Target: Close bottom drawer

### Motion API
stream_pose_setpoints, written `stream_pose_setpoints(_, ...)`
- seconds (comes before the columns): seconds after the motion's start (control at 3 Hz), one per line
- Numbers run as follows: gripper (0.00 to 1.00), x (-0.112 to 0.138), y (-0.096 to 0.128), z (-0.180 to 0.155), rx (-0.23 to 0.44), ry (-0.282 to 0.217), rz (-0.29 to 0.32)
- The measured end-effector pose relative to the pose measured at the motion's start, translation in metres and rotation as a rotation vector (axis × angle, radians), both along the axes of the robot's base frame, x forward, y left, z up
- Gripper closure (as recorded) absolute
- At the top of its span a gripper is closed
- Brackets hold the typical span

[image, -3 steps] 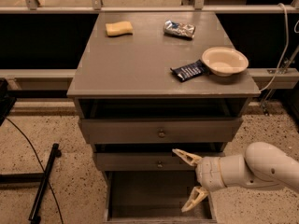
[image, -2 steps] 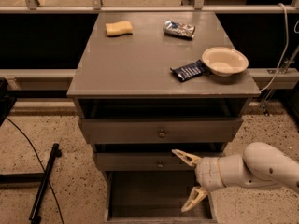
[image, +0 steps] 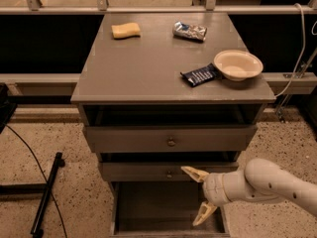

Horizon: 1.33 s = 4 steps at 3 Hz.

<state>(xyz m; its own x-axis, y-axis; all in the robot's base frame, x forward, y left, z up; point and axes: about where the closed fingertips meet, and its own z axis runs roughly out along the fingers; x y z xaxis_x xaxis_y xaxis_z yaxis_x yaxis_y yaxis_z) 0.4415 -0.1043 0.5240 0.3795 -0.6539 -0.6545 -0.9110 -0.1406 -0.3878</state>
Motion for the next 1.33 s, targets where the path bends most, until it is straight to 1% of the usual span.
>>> stream_pose_setpoints(0.33,0.00,0.006,-0.006,-0.027,-0.048,0.012,-0.021)
stream_pose_setpoints(0.67,0.00,0.007,-0.007,-0.028,-0.051,0.011,-0.023)
stream_pose_setpoints(1.0,0.00,0.008,-0.005,-0.040,-0.068,0.023,-0.015)
stream_pose_setpoints(1.33,0.00,-0.003,-0.007,-0.076,-0.090,0.073,-0.033)
